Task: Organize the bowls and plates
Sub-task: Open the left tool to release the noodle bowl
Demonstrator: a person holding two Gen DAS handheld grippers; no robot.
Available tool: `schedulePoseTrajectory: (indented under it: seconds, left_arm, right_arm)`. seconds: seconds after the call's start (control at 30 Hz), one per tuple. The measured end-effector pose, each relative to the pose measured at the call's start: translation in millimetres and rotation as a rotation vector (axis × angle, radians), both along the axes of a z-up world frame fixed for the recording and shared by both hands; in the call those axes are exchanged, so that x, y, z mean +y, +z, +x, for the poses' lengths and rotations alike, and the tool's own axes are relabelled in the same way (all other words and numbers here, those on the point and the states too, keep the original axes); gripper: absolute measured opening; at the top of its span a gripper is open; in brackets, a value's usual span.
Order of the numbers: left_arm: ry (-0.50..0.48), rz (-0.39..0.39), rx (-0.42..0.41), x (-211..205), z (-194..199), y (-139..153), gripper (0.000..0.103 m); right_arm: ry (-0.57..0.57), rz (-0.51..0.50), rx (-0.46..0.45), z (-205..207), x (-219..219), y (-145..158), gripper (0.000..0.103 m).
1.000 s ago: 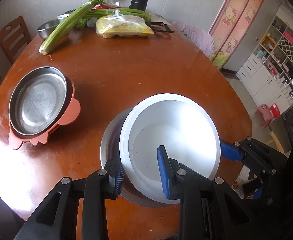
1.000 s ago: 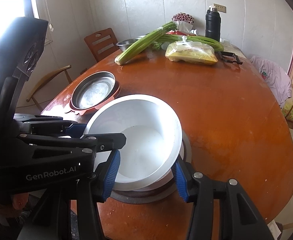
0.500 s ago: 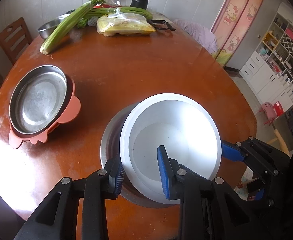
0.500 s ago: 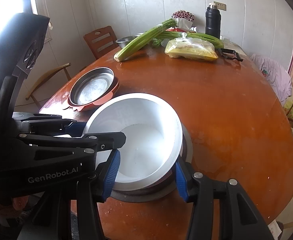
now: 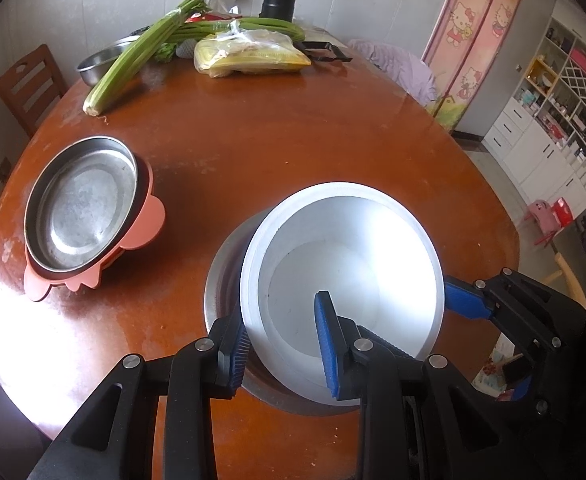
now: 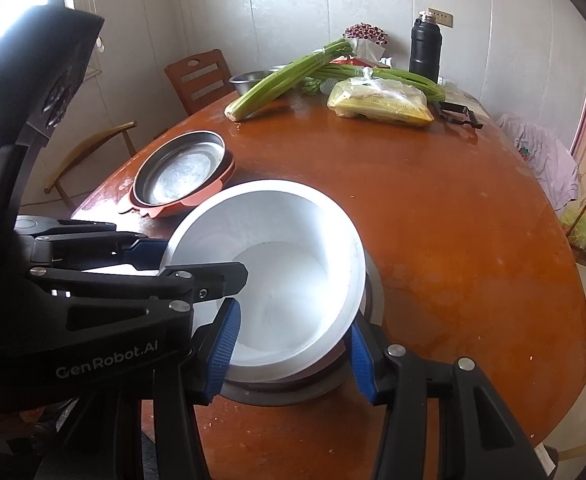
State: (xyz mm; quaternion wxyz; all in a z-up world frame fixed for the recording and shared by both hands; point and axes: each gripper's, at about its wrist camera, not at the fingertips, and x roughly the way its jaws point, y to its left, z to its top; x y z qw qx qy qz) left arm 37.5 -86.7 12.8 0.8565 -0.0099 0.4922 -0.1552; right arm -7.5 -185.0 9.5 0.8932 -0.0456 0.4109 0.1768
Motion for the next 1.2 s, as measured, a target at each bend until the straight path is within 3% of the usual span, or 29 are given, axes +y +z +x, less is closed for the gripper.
schedulePoseTrajectory:
  seconds: [0.87,1.1,1.2]
  left_arm:
    - [0.029,-0.027,-0.002,16,0,4,0.031]
    - [0.068,-0.033,-0.016,29,0,8,0.036]
    - [0.085,-0.03,-0.017,32,2,7,0.048]
  right_arm:
    - [-0.046,0.003,-0.031,2,-13,8,0.052]
    - [-0.064,0.012,-0.051,2,-18,14,0.052]
    - [-0.077,0.016,-0.058,4,-21,17,0.052]
